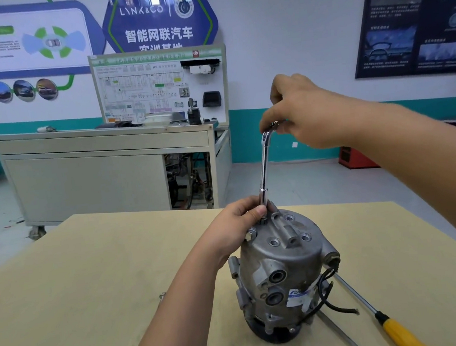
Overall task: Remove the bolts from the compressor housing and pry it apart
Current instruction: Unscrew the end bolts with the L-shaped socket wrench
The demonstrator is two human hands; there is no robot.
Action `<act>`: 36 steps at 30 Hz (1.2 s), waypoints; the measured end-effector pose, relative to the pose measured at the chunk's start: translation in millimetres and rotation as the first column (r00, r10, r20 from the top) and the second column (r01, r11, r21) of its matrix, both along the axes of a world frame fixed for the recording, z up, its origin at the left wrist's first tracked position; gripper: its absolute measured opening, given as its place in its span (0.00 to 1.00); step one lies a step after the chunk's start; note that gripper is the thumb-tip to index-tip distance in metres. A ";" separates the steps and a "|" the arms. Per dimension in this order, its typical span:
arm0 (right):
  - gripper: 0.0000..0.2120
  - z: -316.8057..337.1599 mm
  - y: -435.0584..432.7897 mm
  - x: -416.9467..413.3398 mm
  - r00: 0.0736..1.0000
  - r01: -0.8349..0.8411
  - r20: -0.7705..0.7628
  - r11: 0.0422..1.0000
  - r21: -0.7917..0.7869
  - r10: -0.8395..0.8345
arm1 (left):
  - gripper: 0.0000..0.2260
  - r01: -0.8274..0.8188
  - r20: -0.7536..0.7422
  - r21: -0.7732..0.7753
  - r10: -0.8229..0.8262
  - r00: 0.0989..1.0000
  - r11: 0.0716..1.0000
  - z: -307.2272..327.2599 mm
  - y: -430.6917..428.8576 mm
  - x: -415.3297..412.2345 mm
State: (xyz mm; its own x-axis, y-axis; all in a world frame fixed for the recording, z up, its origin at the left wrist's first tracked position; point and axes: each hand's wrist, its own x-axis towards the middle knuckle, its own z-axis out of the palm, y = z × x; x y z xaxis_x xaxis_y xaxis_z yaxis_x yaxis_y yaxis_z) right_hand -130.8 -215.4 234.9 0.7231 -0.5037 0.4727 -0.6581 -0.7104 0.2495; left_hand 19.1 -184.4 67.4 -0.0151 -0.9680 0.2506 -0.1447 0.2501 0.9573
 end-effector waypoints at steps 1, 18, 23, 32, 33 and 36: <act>0.14 -0.2 0.7 1.0 1.000 -0.009 0.016 1.000 -0.014 0.009 | 0.12 0.002 -0.002 0.002 -0.002 1.000 1.000 0.0 0.0 0.2; 0.07 -20.1 4.4 16.6 1.000 -0.001 0.028 0.992 0.128 -0.002 | 0.10 0.006 0.006 0.001 -0.006 1.000 1.000 0.2 0.4 0.7; 0.07 -23.7 3.6 20.2 0.995 -0.044 0.091 0.991 0.130 0.032 | 0.11 0.003 -0.004 0.005 -0.003 1.000 1.000 -0.4 0.4 2.2; 0.18 -16.6 3.9 19.1 0.964 -0.094 0.266 0.928 0.359 -0.005 | 0.10 -0.006 0.008 -0.001 0.006 1.000 1.000 -0.8 -0.2 1.3; 0.16 -15.1 5.2 18.6 0.965 -0.106 0.263 0.923 0.371 0.005 | 0.10 -0.006 0.006 -0.001 0.006 1.000 1.000 -0.8 -0.2 1.1; 0.15 -12.8 10.6 18.3 0.963 -0.153 0.266 0.909 0.388 0.048 | 0.10 -0.002 0.000 0.005 0.002 1.000 1.000 -0.6 -0.2 1.0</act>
